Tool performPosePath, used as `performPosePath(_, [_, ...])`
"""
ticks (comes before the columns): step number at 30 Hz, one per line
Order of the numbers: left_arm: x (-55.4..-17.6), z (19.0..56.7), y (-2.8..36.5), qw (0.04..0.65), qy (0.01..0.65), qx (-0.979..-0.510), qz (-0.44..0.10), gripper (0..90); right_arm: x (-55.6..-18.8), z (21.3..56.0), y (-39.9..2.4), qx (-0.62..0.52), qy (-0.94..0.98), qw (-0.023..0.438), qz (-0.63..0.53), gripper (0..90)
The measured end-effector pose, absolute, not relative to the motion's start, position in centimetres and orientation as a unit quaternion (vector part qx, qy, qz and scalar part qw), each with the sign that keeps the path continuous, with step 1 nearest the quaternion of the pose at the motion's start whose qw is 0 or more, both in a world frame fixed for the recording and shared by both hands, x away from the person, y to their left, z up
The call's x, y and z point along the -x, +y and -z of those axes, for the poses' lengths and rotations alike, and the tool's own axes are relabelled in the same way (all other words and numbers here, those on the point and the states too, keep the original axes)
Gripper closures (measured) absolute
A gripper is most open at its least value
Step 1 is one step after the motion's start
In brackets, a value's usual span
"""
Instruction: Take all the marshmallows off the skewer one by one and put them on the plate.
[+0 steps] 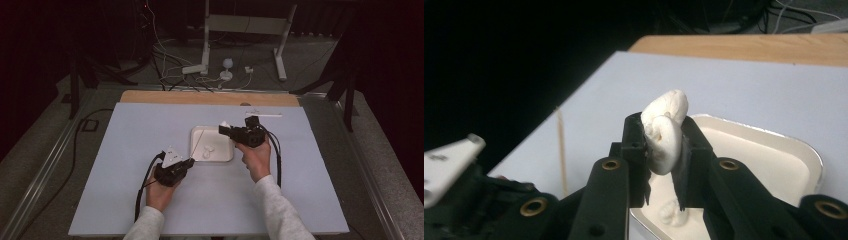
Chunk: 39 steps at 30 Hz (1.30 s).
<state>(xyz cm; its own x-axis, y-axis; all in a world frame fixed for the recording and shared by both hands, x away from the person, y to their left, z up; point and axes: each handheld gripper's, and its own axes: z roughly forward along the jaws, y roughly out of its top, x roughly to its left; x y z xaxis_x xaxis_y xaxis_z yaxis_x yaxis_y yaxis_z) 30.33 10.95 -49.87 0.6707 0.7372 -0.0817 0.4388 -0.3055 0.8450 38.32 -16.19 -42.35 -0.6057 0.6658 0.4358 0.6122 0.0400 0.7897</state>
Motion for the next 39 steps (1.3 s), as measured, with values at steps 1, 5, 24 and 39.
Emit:
performPosePath(1, [-30.3, 49.9, 11.0, 0.458, 0.372, -0.791, -0.162, 90.0, -38.4, 42.6, -16.1, -0.445, 0.723, 0.028, -0.527, 78.0])
performPosePath(5, [-30.4, 49.9, 10.9, 0.46, 0.373, -0.79, -0.158, 89.9, -38.6, 43.6, -15.5, -0.445, 0.738, 0.04, -0.505, 77.2])
performPosePath(24, [-30.5, 49.8, 11.2, 0.469, 0.38, -0.783, -0.148, 89.8, -39.5, 47.6, -14.4, -0.466, 0.776, 0.051, -0.422, 46.0])
performPosePath(39, [-30.8, 48.7, 11.3, 0.492, 0.395, -0.764, -0.132, 89.7, -37.2, 46.4, -16.3, -0.451, 0.76, 0.073, -0.462, 14.9])
